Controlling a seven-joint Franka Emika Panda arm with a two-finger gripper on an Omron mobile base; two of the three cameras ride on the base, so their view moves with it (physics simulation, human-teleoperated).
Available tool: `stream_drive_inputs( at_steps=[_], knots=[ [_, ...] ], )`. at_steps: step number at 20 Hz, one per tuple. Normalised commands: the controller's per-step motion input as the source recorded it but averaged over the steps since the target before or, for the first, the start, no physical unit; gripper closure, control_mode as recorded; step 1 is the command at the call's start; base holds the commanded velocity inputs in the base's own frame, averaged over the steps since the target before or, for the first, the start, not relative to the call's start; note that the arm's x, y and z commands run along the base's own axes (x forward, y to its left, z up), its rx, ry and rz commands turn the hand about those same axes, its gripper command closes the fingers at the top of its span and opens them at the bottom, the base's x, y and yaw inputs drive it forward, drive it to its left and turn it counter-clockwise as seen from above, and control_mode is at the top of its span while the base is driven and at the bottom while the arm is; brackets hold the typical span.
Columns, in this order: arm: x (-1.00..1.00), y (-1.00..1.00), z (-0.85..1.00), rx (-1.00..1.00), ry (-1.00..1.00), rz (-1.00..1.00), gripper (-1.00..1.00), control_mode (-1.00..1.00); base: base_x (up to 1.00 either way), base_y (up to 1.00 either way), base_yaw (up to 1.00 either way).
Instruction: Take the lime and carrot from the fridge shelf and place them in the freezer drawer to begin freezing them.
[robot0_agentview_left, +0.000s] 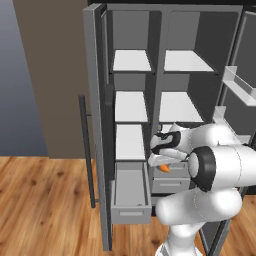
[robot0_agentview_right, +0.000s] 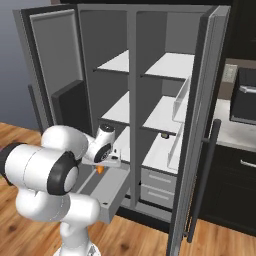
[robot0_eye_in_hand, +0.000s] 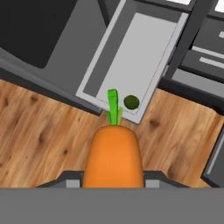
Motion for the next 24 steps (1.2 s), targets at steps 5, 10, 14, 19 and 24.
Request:
stream_drive_inputs(
  at_steps=[5, 10, 14, 19, 24],
  knots=[
    [0.11, 0.0, -0.44, 0.0, -0.01, 0.05, 1.0, -1.0, 0.0, 0.0, 0.0],
    [0.0, 0.0, -0.29, 0.0, -0.07, 0.06, 1.0, -1.0, 0.0, 0.0, 0.0],
    [0.14, 0.0, -0.16, 0.0, 0.0, 0.02, 1.0, -1.0, 0.0, 0.0, 0.0],
    [0.2, 0.0, -0.2, 0.0, 0.0, 0.0, 1.0, -1.0, 0.0, 0.0, 0.0],
    [0.16, -0.05, -0.07, 0.02, 0.0, 0.05, 1.0, -1.0, 0.0, 0.0, 0.0]
  ],
)
